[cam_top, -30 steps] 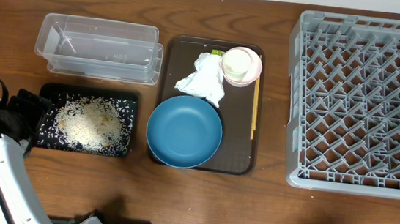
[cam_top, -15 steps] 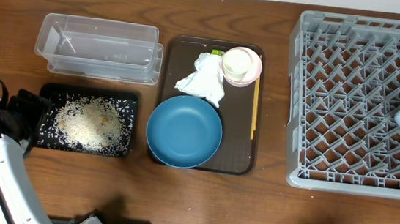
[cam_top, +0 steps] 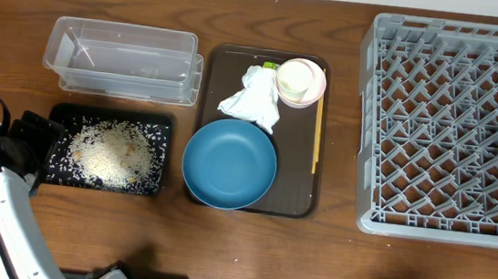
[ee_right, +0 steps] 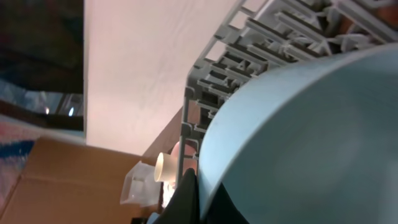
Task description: Sort waste into correct bins and load items into the dishwasher rack
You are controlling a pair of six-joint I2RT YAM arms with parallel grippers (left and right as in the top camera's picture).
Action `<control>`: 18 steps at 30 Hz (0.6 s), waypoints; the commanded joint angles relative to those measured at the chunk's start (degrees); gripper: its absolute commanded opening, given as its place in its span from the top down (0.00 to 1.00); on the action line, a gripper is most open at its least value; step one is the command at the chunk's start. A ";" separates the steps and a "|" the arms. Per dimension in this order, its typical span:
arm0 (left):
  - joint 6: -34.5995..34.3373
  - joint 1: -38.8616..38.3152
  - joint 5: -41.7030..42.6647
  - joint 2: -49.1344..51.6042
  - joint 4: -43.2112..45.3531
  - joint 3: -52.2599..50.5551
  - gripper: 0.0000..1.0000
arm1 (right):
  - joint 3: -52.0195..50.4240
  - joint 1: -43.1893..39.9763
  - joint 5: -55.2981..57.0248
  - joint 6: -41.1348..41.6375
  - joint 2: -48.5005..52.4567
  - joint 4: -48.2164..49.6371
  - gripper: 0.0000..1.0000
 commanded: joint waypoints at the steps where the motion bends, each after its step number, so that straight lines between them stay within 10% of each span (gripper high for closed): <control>1: -0.50 0.24 0.04 0.09 -0.22 0.94 0.11 | -0.90 -0.96 10.23 6.64 -1.18 -1.03 0.95; 7: -0.50 0.24 0.07 0.09 -0.24 0.94 0.11 | -0.90 -1.31 19.21 9.49 -8.74 -4.46 0.69; 14: -0.50 0.22 0.07 0.09 -0.22 0.94 0.11 | -0.90 -1.25 34.93 18.34 -22.03 -8.15 0.04; 18: -0.50 0.22 0.07 0.09 -0.24 0.94 0.11 | -0.90 -1.20 35.26 19.85 -28.13 -9.05 0.01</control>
